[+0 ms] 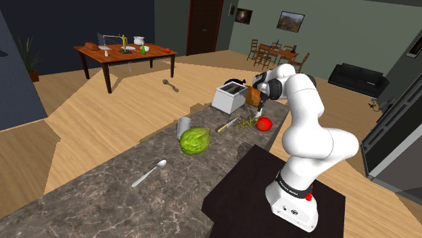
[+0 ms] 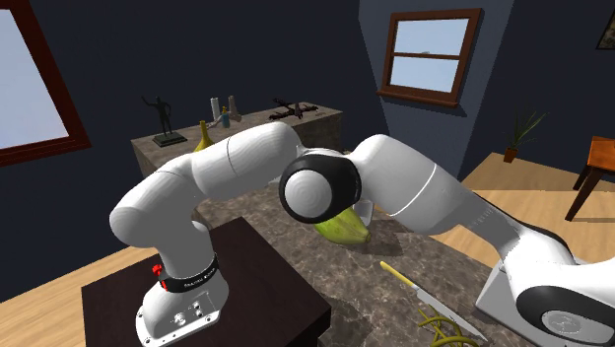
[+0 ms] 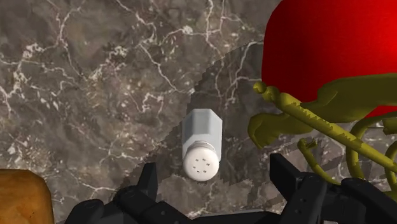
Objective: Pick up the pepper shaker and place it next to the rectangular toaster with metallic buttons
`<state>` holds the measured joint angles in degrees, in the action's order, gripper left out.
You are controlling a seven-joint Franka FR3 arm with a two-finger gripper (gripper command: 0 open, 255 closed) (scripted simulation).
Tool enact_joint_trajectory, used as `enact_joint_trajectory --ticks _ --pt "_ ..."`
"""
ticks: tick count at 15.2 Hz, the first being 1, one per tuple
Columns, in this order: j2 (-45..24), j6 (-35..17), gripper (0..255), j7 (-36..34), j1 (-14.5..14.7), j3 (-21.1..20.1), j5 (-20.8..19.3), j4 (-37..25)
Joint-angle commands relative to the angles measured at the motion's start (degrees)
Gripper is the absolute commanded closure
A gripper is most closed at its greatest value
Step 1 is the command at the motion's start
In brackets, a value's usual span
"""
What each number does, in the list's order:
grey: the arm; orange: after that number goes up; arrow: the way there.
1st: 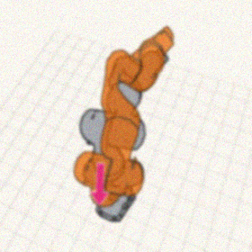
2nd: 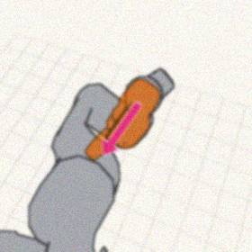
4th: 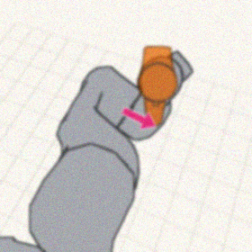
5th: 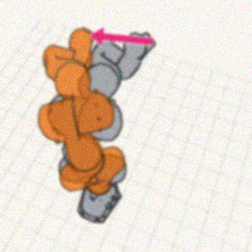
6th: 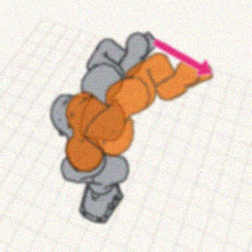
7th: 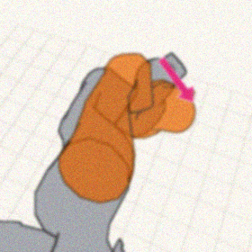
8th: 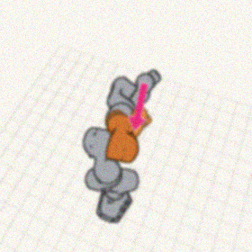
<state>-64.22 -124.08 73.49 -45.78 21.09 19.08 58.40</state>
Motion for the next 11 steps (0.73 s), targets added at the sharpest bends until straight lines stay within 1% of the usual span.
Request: enact_joint_trajectory --ticks 1,3,11 --pt "2.87 0.62 0 0.21 0.66 0.43 -0.24 2.33" --pt "5.51 1.96 0 0.19 1.24 0.92 -0.60 3.70" --pt "5.51 1.96 0 0.19 1.24 0.91 -0.60 3.70"
